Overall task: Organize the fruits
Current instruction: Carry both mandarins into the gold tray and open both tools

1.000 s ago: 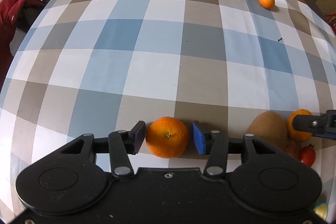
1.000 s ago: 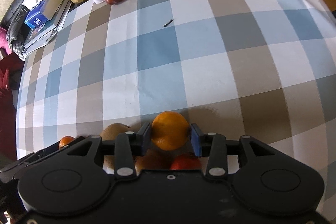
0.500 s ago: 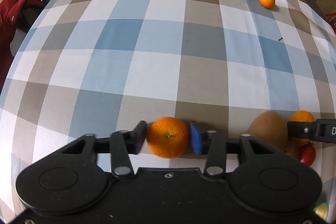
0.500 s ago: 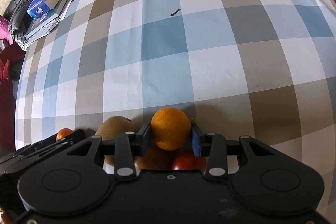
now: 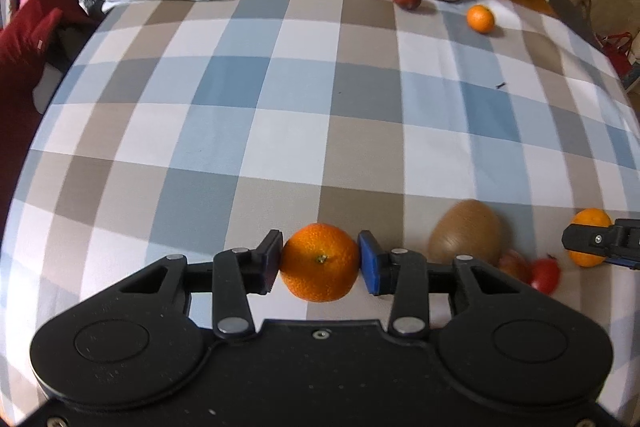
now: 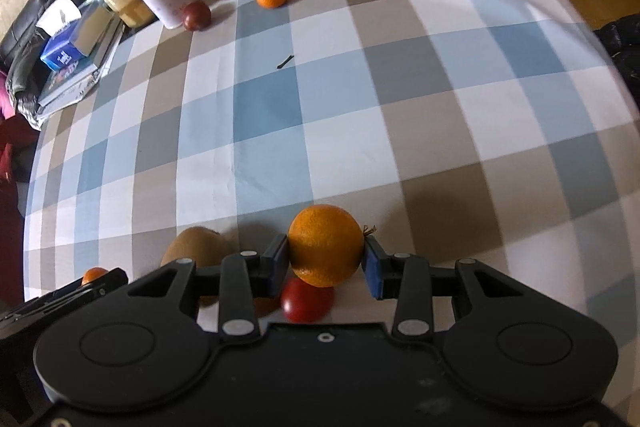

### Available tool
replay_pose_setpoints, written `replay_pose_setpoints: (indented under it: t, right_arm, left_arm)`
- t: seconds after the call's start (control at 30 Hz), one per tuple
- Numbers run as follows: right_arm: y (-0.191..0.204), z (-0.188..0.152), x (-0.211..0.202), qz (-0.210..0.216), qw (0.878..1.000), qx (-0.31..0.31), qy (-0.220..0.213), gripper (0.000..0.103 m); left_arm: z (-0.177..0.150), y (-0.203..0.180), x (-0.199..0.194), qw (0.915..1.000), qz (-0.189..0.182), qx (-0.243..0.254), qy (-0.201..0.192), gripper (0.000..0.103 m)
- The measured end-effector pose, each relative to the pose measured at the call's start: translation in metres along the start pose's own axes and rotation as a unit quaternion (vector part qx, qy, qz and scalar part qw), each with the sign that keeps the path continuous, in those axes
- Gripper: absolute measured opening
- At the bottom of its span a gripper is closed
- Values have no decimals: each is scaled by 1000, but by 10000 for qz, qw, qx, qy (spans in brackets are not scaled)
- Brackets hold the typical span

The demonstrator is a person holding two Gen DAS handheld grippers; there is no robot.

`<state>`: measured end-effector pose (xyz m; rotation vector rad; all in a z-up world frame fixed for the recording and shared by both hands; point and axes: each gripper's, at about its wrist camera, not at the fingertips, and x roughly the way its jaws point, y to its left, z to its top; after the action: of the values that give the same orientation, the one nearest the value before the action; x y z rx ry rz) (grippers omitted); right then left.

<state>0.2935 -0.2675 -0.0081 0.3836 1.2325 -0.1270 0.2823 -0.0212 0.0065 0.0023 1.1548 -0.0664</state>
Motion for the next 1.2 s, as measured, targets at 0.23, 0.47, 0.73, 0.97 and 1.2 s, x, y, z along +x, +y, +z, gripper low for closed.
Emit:
replay_pose_setpoints:
  t: [0.23, 0.47, 0.73, 0.97, 1.2]
  right_arm:
    - [-11, -34, -37, 23, 9998, 24, -188, 40]
    - [-21, -85, -69, 93, 9995, -39, -312, 40]
    - [-30, -142, -92, 283, 9991, -124, -273, 40]
    - [-40, -182, -99, 370, 9992, -134, -110, 40]
    - [-47, -202, -94, 249, 9995, -177, 47, 40]
  left_arm:
    - [-33, -9, -43, 9997, -147, 119, -171, 49]
    - [-78, -19, -70, 9989, -320, 279, -184, 49]
    - [-124, -29, -82, 9984, -449, 338, -68, 49]
    - [-157, -35, -85, 9981, -515, 332, 103, 49]
    - [-172, -38, -83, 9977, -536, 276, 300, 49]
